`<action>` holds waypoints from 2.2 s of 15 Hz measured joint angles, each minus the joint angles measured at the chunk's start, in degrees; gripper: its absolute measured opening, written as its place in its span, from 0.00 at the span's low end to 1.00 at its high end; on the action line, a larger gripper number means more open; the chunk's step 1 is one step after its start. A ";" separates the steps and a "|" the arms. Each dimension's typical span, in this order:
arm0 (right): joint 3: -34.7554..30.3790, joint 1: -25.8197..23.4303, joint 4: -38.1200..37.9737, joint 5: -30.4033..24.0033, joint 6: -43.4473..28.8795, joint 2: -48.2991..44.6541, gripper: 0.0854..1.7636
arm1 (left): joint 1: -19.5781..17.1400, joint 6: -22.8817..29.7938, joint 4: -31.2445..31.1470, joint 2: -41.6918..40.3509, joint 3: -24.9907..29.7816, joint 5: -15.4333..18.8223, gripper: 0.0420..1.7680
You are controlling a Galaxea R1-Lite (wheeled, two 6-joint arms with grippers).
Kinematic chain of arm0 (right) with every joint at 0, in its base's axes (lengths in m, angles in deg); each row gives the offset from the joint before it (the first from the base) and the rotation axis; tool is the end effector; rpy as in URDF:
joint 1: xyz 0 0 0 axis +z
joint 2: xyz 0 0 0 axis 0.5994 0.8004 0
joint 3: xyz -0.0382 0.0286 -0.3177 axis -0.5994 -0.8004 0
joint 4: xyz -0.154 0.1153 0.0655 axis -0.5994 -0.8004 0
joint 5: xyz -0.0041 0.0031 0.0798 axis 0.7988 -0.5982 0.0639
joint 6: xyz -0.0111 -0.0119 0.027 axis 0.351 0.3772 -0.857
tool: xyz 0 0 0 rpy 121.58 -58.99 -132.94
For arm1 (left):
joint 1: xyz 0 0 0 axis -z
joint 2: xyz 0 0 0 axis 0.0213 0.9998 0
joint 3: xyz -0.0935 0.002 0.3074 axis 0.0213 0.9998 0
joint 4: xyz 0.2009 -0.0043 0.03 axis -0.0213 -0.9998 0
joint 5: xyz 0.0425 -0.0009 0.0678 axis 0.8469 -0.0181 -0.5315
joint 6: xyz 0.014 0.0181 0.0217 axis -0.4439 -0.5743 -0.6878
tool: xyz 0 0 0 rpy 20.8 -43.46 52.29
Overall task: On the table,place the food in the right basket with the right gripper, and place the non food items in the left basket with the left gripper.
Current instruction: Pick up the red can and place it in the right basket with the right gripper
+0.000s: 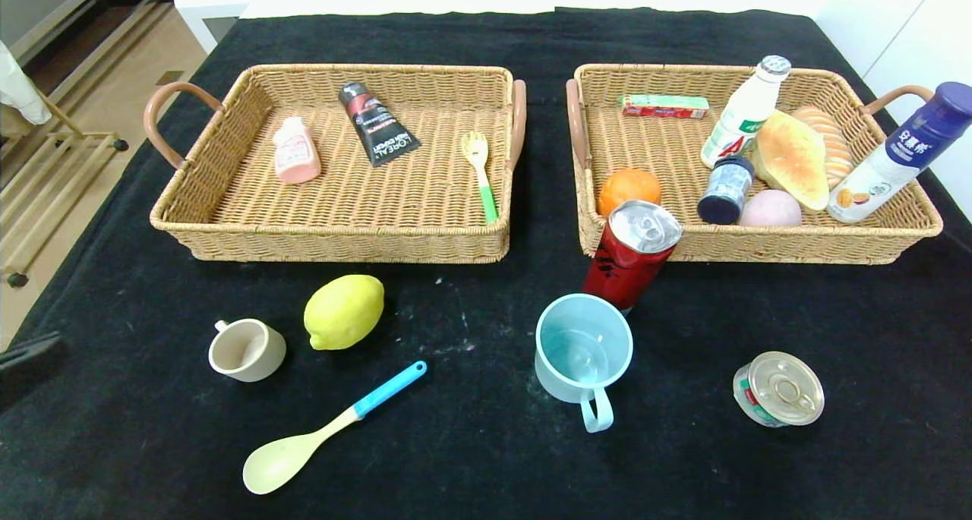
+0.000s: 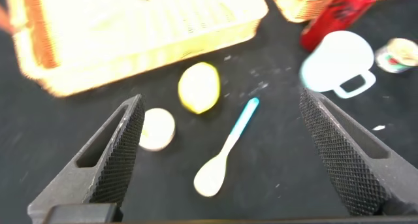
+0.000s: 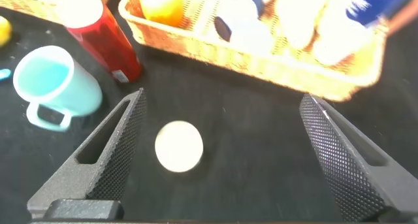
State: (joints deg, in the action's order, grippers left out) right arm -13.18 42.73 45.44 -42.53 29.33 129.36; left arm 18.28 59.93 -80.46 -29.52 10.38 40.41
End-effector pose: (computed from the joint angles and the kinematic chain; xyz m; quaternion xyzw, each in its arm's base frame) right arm 0.0867 0.0154 0.2968 -0.0405 0.0234 0.1542 0.9869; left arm 0.0542 -0.0220 0.3090 0.0362 0.0226 -0.2105 0.9767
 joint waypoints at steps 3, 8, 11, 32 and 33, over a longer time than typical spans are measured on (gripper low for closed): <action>4.71 2.36 0.00 -0.66 0.00 6.10 0.97 | 2.12 -0.30 0.02 6.18 -3.99 3.19 0.97; 11.00 8.40 0.06 -0.41 -0.02 15.10 0.97 | 3.54 -1.67 0.00 15.19 -9.36 7.75 0.97; 13.39 12.23 0.17 -0.35 0.00 19.25 0.97 | 5.92 -3.72 -0.13 18.75 -10.39 7.83 0.97; 12.79 26.98 3.25 9.96 0.50 27.98 0.97 | 9.76 -5.12 -0.02 19.13 -10.00 7.45 0.97; 12.79 28.07 4.44 11.01 0.50 28.72 0.97 | 9.76 -5.12 -0.02 19.05 -9.97 7.45 0.97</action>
State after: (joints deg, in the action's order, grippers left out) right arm -0.39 70.80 49.88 -31.53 29.83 158.08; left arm 28.05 54.81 -80.48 -10.46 0.41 47.86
